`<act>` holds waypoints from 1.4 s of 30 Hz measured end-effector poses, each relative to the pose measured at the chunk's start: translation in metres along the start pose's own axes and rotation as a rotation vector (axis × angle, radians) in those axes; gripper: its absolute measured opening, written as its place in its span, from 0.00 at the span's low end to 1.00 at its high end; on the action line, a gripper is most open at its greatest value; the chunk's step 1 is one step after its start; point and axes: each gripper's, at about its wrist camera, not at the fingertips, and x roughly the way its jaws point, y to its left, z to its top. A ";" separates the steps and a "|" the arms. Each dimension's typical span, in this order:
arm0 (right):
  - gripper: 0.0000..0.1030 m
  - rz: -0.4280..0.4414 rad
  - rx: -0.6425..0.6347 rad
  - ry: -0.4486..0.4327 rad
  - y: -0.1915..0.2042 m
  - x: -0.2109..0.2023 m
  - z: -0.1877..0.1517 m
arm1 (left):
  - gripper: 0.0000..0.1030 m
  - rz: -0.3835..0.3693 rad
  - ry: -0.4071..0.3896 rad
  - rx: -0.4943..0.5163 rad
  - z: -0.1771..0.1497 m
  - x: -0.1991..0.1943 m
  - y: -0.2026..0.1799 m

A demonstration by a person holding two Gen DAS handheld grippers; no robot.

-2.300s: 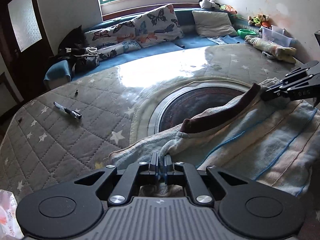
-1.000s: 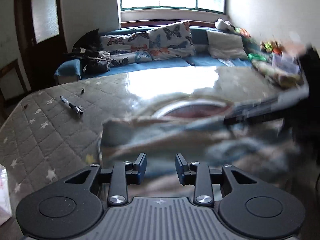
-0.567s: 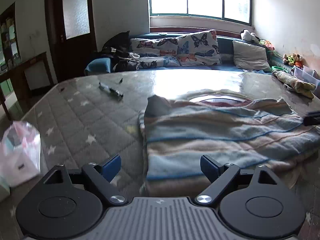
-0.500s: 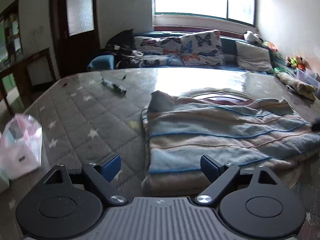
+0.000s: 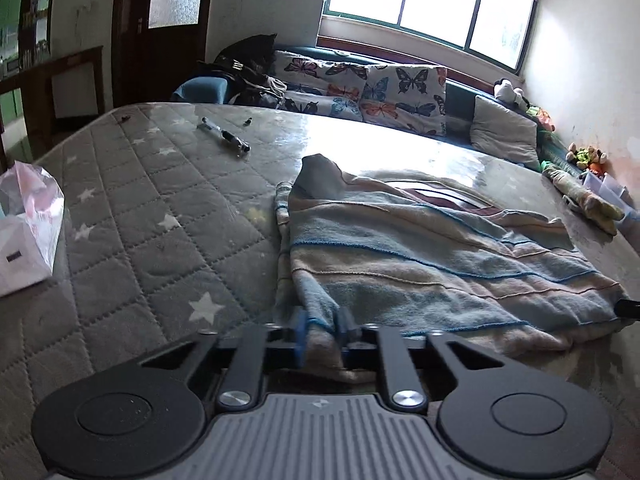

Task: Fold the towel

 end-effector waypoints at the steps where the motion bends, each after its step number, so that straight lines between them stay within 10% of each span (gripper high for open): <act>1: 0.10 0.002 0.005 -0.008 -0.001 -0.003 0.000 | 0.08 -0.012 -0.001 -0.001 0.000 -0.003 0.000; 18: 0.13 -0.098 -0.025 0.064 -0.024 -0.070 -0.034 | 0.14 -0.165 0.104 0.086 -0.041 -0.056 -0.013; 22: 0.20 -0.139 -0.078 0.023 -0.017 -0.088 -0.030 | 0.58 -0.093 0.059 0.112 -0.033 -0.070 -0.008; 28: 0.39 -0.111 -0.192 -0.034 0.011 -0.081 -0.007 | 0.87 -0.073 -0.040 0.157 -0.015 -0.081 -0.025; 36: 0.49 0.007 -0.248 0.036 0.046 0.002 0.009 | 1.00 -0.250 -0.067 0.210 -0.009 -0.055 -0.079; 42: 0.54 -0.059 -0.219 0.076 0.035 0.041 0.013 | 1.00 -0.287 0.001 0.215 -0.013 -0.017 -0.088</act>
